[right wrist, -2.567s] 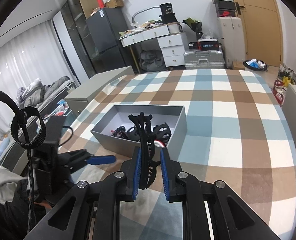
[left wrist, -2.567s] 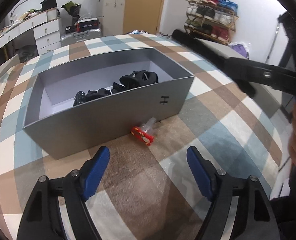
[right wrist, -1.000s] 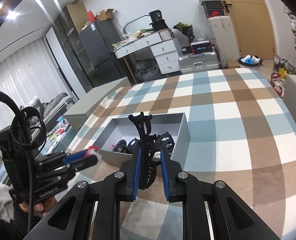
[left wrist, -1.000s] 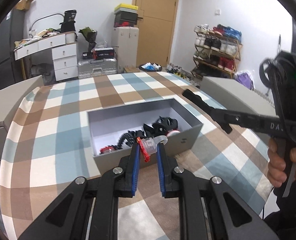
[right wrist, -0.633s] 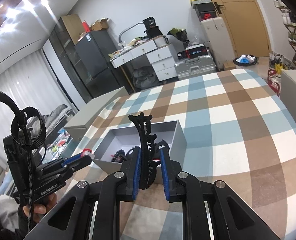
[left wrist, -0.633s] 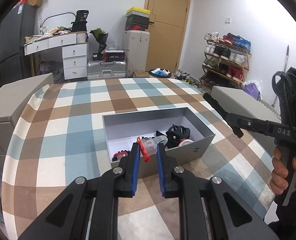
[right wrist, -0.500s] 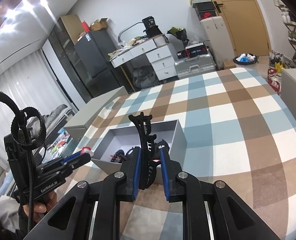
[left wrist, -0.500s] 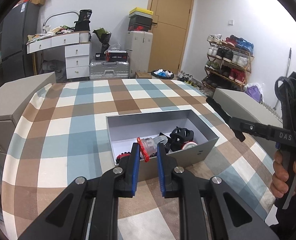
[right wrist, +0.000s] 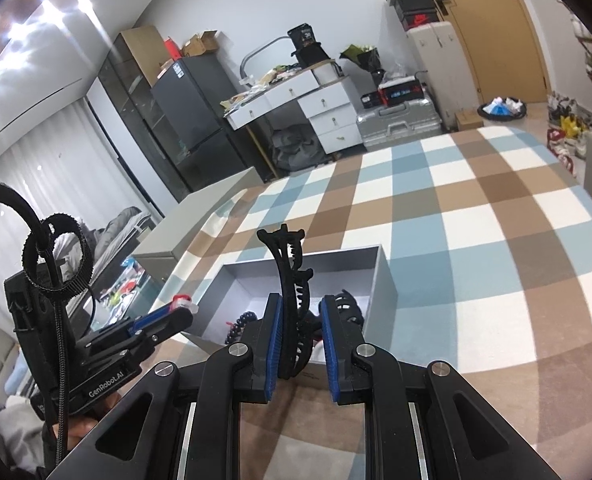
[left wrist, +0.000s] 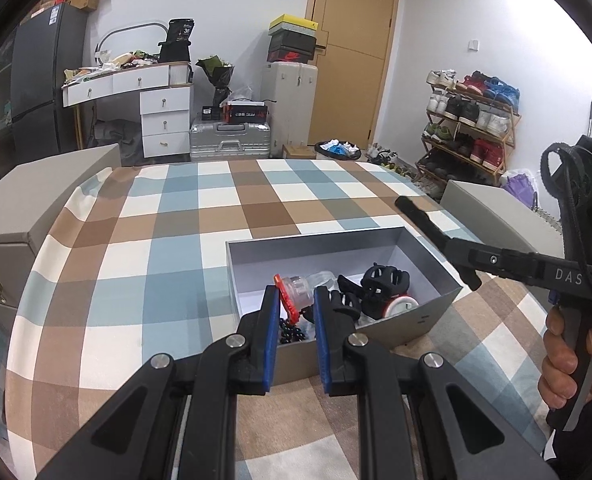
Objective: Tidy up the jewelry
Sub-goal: 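Lower the claw clip into the box with the right tool while the left tool lowers the container, then open both tools in the box and withdraw them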
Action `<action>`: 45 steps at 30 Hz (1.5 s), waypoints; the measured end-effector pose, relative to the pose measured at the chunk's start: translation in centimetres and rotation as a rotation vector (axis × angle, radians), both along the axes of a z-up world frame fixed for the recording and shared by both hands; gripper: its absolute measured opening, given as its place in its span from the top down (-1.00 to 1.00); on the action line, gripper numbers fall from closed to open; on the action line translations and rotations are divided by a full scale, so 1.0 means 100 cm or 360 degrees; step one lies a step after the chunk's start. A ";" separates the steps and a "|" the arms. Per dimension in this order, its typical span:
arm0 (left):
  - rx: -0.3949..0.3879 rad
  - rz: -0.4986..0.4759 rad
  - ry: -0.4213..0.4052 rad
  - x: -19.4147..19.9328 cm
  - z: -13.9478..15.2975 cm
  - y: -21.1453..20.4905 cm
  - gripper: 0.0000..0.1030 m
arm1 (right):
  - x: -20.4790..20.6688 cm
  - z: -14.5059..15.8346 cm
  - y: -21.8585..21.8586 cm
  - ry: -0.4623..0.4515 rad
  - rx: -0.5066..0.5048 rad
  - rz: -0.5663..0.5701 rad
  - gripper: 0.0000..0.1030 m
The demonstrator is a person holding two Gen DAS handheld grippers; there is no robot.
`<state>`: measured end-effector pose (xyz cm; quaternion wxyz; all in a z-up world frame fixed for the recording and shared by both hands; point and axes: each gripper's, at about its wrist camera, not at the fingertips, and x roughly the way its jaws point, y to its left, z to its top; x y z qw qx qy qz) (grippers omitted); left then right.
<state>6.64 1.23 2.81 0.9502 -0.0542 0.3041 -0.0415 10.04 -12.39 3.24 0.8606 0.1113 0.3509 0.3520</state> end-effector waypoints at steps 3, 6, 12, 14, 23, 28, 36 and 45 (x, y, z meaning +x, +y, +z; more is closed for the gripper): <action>0.0013 0.0010 0.0005 0.003 0.000 0.000 0.77 | 0.005 -0.003 0.003 0.0021 0.0009 0.0012 0.65; 0.0026 0.0015 0.0003 0.006 0.000 0.000 0.77 | 0.016 -0.006 0.006 0.0101 0.0090 0.0055 0.65; 0.0026 0.0061 0.0045 0.016 -0.005 0.004 0.77 | 0.030 -0.012 0.013 0.0155 0.0071 0.0036 0.65; 0.0019 0.0068 0.0057 0.018 -0.006 0.004 0.77 | 0.030 -0.014 0.014 0.0171 0.0052 0.0050 0.65; 0.0037 0.0066 0.0094 0.025 -0.009 0.001 0.77 | 0.024 -0.013 0.018 0.0108 -0.0112 0.0011 0.65; 0.0065 0.0054 0.0120 0.027 -0.013 -0.004 0.77 | 0.021 -0.015 0.023 0.0104 -0.0146 0.0051 0.65; 0.0160 0.0052 0.0111 0.029 -0.015 -0.013 0.77 | 0.021 -0.015 0.028 0.0097 -0.0179 0.0057 0.65; 0.0198 0.0044 0.0118 0.029 -0.015 -0.017 0.77 | 0.023 -0.016 0.023 0.0111 -0.0163 0.0024 0.65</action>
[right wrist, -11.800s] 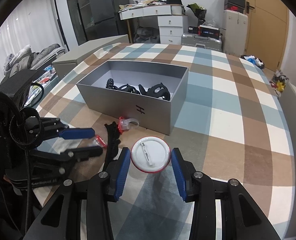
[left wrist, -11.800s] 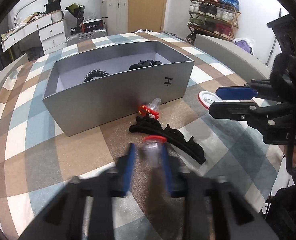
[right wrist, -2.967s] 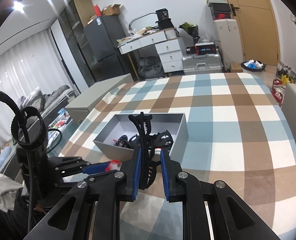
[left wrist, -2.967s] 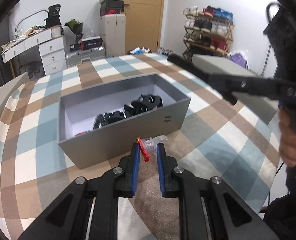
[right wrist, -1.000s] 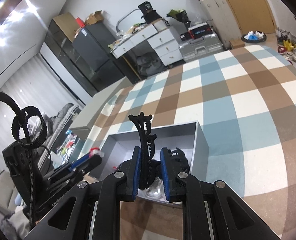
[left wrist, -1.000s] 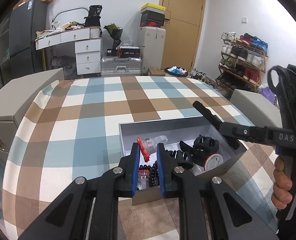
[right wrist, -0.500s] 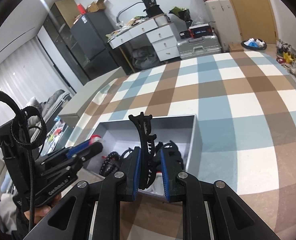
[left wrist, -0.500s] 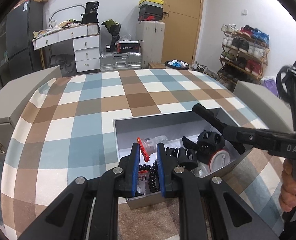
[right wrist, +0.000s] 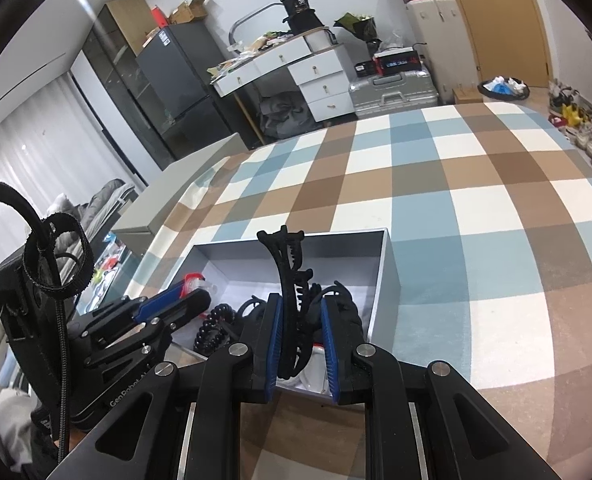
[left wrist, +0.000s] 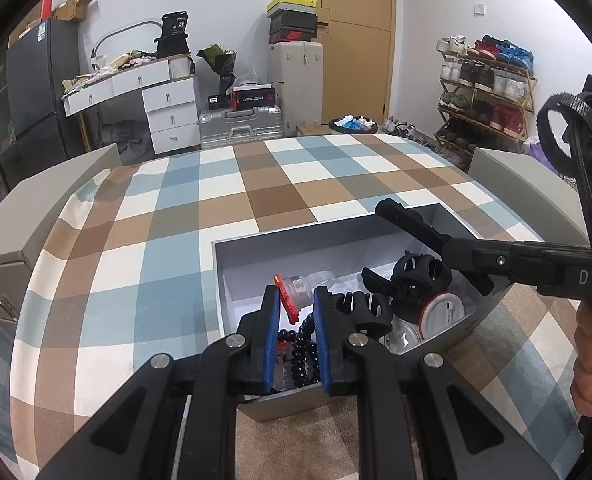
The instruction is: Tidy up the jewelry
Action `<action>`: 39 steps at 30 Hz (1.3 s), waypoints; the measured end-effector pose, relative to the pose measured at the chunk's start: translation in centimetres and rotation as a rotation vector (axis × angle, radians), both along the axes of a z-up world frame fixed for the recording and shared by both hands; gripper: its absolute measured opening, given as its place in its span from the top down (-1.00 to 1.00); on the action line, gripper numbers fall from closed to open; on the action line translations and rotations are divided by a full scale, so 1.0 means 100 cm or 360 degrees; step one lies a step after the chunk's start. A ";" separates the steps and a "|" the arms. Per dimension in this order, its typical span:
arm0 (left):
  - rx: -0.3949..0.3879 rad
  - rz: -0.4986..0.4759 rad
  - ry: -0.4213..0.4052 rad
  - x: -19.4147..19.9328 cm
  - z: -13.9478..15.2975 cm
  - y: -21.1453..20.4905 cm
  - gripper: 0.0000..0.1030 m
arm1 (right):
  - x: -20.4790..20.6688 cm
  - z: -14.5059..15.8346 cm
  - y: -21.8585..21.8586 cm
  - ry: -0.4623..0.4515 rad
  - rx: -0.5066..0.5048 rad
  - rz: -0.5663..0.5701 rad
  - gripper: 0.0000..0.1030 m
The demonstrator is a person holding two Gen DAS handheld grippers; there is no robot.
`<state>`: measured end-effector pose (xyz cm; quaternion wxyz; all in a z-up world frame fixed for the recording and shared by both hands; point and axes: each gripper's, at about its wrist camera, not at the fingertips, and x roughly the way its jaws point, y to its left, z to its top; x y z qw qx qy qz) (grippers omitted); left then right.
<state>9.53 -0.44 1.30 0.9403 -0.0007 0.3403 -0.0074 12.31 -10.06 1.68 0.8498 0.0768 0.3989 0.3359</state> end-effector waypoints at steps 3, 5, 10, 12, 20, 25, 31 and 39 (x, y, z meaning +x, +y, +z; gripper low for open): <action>0.0000 0.0002 0.0007 0.001 0.000 0.000 0.77 | -0.001 0.000 -0.001 0.0008 0.0017 0.0001 0.62; -0.0008 0.0003 0.0009 0.001 0.000 0.000 0.77 | 0.001 0.000 -0.002 0.0022 0.0044 0.0006 0.60; -0.0030 0.0005 0.0008 0.001 0.000 0.001 0.77 | 0.000 0.005 -0.007 -0.0019 0.0075 -0.0015 0.60; -0.0036 0.0000 0.0005 0.000 0.000 0.001 0.77 | 0.000 0.007 -0.009 -0.0020 0.0081 -0.0010 0.60; -0.0038 0.0001 0.0003 -0.004 0.002 -0.001 0.65 | -0.007 0.014 -0.019 -0.0106 0.0109 -0.0052 0.35; -0.0119 -0.0020 -0.0087 -0.019 0.009 0.002 -0.24 | -0.021 0.013 -0.029 -0.0150 0.0103 -0.0075 -0.77; -0.0199 0.0050 -0.0261 -0.047 0.019 0.010 -0.87 | -0.039 0.016 -0.049 -0.0228 0.0183 -0.0072 -1.00; -0.0206 0.0098 -0.0404 -0.072 0.018 0.017 -0.97 | -0.062 0.021 -0.046 -0.0424 0.0070 -0.0016 -1.00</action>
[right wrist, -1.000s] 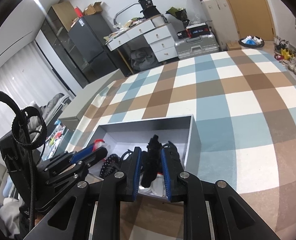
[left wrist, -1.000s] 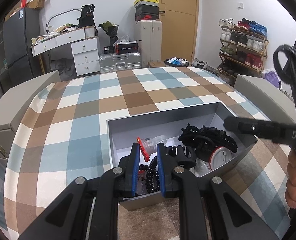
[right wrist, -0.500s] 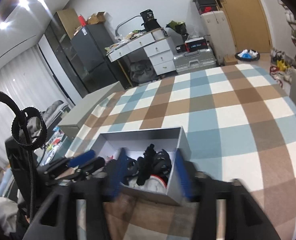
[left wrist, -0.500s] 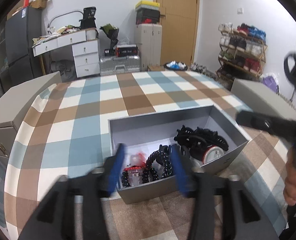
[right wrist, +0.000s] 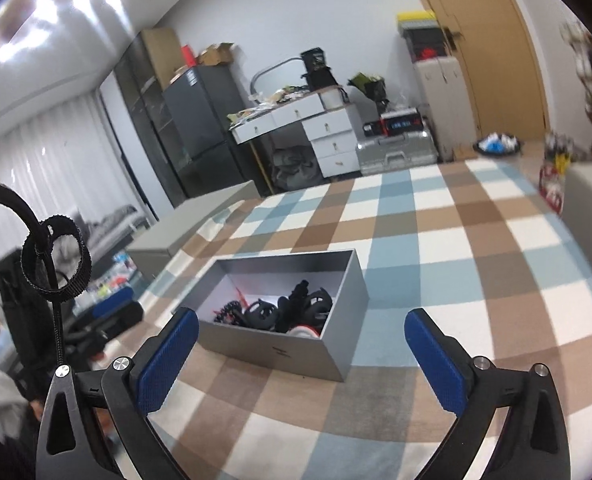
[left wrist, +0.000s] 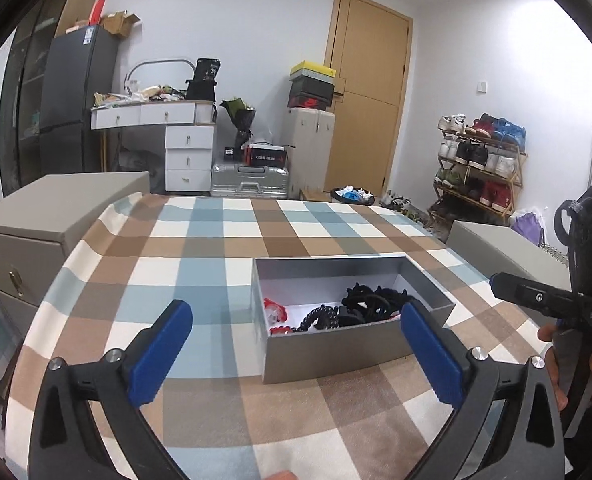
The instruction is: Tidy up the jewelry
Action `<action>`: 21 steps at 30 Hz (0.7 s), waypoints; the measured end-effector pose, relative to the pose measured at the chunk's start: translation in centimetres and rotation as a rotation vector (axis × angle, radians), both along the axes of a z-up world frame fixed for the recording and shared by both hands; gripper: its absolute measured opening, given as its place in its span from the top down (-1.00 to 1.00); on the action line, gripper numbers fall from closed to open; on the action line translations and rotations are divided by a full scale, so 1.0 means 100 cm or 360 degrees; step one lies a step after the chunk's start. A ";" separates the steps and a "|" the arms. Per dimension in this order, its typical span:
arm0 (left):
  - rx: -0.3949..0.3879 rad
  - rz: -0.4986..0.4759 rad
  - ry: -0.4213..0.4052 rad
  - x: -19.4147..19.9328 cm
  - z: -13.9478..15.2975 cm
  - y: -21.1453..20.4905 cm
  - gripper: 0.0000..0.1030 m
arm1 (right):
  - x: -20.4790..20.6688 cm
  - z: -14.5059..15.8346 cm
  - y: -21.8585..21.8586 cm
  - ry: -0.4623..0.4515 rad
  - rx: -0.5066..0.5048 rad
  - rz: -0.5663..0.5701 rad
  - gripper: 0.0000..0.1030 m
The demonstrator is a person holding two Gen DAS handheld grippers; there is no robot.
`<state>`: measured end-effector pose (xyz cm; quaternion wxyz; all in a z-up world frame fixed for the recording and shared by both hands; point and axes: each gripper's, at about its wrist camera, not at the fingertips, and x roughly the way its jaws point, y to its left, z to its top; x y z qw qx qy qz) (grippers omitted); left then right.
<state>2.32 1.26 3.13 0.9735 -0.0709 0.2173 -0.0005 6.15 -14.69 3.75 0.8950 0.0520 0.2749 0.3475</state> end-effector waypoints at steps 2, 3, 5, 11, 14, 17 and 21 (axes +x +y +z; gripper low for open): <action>0.0031 0.0030 0.0007 0.001 -0.004 0.000 -0.97 | -0.006 -0.002 0.004 -0.0061 -0.0004 0.0010 -1.00; 0.0044 0.0045 0.0003 0.001 -0.005 -0.001 -0.97 | -0.007 -0.004 0.006 -0.0074 -0.0013 0.0009 -1.00; 0.0058 0.0059 -0.0003 0.002 -0.008 -0.001 -0.97 | -0.009 -0.005 0.012 -0.0092 -0.0033 0.0023 -1.00; 0.0050 0.0070 -0.0012 -0.001 -0.009 0.005 -0.97 | -0.014 -0.009 0.019 -0.0171 -0.0041 0.0010 -1.00; 0.0046 0.0063 -0.0011 -0.002 -0.010 0.005 -0.97 | -0.018 -0.008 0.021 -0.0209 -0.0051 0.0000 -1.00; 0.0079 0.0061 -0.0007 -0.002 -0.010 0.003 -0.97 | -0.019 -0.010 0.022 -0.0227 -0.0039 -0.0014 -1.00; 0.0127 0.0069 -0.0021 -0.004 -0.009 -0.002 -0.97 | -0.015 -0.012 0.022 -0.0187 -0.0050 -0.0029 -1.00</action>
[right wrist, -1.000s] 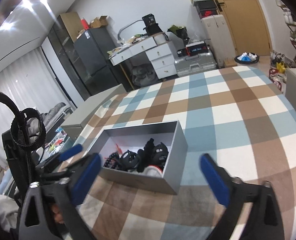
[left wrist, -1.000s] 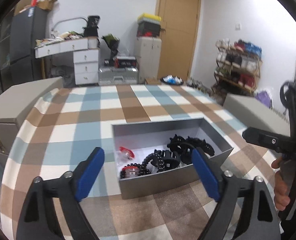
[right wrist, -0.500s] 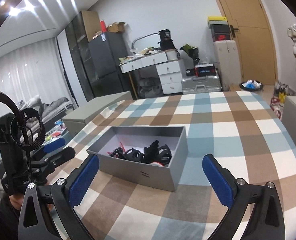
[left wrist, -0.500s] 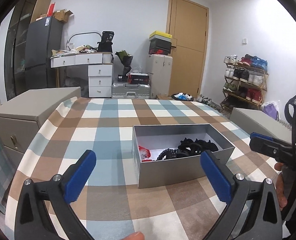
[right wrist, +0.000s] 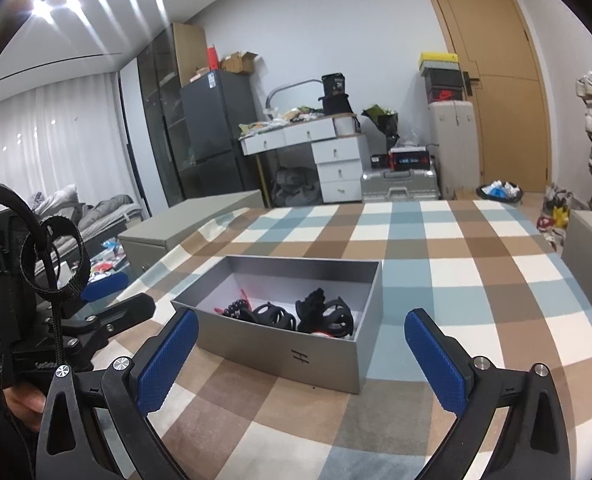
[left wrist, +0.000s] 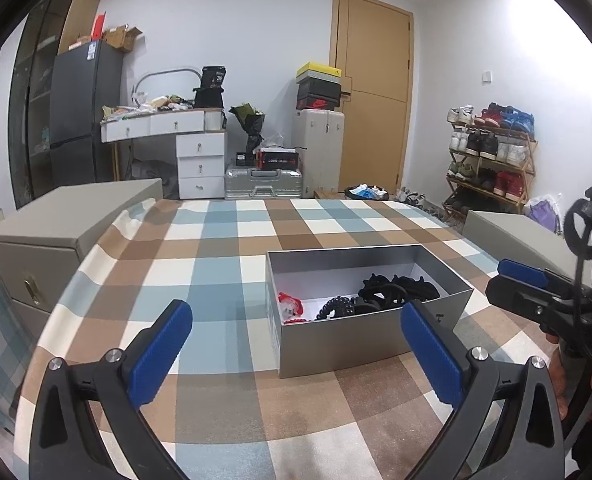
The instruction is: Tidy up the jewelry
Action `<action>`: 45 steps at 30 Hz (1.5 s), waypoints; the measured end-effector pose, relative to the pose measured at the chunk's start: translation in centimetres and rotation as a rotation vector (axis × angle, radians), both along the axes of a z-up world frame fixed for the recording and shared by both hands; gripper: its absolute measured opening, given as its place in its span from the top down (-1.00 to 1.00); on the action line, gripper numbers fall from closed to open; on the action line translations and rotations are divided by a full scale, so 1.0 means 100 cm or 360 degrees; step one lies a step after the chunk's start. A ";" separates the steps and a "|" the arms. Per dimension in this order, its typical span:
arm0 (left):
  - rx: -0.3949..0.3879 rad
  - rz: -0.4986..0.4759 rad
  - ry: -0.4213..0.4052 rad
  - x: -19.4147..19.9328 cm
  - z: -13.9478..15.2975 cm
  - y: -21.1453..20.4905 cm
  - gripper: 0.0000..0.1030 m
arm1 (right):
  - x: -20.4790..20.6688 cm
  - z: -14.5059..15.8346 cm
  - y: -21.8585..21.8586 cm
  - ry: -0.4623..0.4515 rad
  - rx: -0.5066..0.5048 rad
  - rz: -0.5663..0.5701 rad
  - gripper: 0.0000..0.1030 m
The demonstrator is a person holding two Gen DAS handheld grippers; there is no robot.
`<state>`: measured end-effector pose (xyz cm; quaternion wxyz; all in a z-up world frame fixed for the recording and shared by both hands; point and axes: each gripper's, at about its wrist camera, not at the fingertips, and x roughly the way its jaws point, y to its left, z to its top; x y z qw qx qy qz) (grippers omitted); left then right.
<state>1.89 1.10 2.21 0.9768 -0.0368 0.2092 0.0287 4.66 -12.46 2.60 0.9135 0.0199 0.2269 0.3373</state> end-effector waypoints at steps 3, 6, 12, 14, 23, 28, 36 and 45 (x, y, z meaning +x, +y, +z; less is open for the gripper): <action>0.0029 0.0003 0.0001 0.000 0.000 -0.002 -0.97 | 0.001 0.000 -0.004 0.0002 0.0025 -0.0020 -1.00; 0.0047 0.0001 -0.0005 0.000 0.001 -0.004 -0.97 | 0.000 0.001 -0.005 -0.0003 0.0031 -0.0028 -1.00; 0.0044 0.0000 -0.0005 0.000 0.001 -0.004 -0.97 | 0.000 0.001 -0.003 -0.0008 0.0019 -0.0016 -1.00; 0.0038 0.0005 -0.0004 0.000 0.001 -0.004 -0.97 | 0.000 0.001 -0.002 -0.0010 0.0015 -0.0011 -1.00; 0.0008 -0.0012 0.0010 0.002 0.002 -0.002 -0.97 | 0.001 0.000 -0.001 -0.0006 0.0009 -0.0002 -1.00; -0.0010 -0.0012 0.0006 0.001 0.001 -0.001 -0.97 | 0.001 0.000 0.000 -0.0005 0.0009 0.0002 -1.00; -0.0003 -0.0010 0.0012 0.001 0.001 -0.001 -0.97 | 0.000 -0.001 0.002 -0.0008 0.0002 0.0021 -1.00; -0.0001 -0.0006 0.0022 0.002 0.001 -0.001 -0.97 | -0.003 0.000 0.002 -0.0022 -0.0001 0.0029 -1.00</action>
